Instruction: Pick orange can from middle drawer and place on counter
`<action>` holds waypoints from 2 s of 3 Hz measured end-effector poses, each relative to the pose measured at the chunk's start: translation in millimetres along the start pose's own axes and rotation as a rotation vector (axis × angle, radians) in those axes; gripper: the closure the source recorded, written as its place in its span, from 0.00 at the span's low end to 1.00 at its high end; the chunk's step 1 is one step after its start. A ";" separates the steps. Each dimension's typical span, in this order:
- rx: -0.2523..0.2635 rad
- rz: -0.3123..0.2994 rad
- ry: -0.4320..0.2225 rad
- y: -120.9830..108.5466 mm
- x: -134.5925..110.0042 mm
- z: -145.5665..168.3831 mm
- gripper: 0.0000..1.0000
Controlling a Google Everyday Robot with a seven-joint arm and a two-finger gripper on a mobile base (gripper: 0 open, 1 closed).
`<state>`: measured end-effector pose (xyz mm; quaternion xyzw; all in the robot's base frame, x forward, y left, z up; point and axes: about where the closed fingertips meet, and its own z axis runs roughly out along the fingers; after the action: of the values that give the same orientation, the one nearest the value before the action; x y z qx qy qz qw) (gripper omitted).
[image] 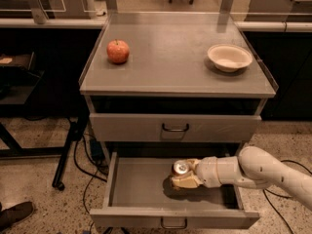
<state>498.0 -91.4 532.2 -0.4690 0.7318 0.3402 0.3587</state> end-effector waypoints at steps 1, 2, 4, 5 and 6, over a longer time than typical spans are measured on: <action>0.000 0.000 0.000 0.0 -0.2 -0.1 1.00; 0.022 -0.037 -0.004 4.2 -35.2 -18.6 1.00; 0.129 -0.154 0.021 24.0 -137.6 -72.7 1.00; 0.130 -0.165 0.031 26.3 -141.5 -72.6 1.00; 0.101 -0.178 0.036 27.6 -146.3 -65.3 1.00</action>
Offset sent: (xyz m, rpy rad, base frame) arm 0.0091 -0.0008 0.1065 -0.0314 -0.1135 -0.0079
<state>503.1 -72.1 693.5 -0.5196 0.7099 0.2613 0.3972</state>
